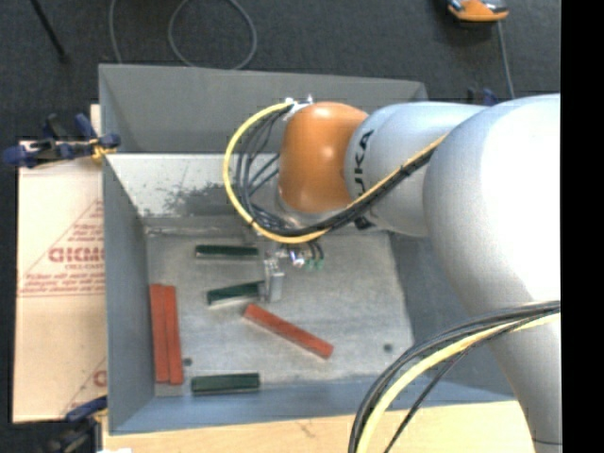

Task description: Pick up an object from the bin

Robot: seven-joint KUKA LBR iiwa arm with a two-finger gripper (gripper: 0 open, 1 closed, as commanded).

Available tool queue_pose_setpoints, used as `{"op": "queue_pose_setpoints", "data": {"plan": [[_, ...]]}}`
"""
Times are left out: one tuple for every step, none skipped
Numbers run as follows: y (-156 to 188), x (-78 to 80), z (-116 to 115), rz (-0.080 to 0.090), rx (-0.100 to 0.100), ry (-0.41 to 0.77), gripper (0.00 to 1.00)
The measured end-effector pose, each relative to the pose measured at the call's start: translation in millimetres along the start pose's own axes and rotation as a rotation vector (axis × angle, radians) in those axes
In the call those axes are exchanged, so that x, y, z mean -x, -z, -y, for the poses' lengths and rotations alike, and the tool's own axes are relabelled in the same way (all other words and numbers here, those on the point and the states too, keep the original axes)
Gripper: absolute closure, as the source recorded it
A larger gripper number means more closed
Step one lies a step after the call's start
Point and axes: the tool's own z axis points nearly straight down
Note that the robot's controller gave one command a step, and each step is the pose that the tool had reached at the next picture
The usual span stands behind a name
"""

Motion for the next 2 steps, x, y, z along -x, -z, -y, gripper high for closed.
{"op": "queue_pose_setpoints", "data": {"plan": [[8,2.0,-4,0.005,0.002,0.005,1.0],[86,-18.9,19,0.01,-0.001,0.004,1.0]]}}
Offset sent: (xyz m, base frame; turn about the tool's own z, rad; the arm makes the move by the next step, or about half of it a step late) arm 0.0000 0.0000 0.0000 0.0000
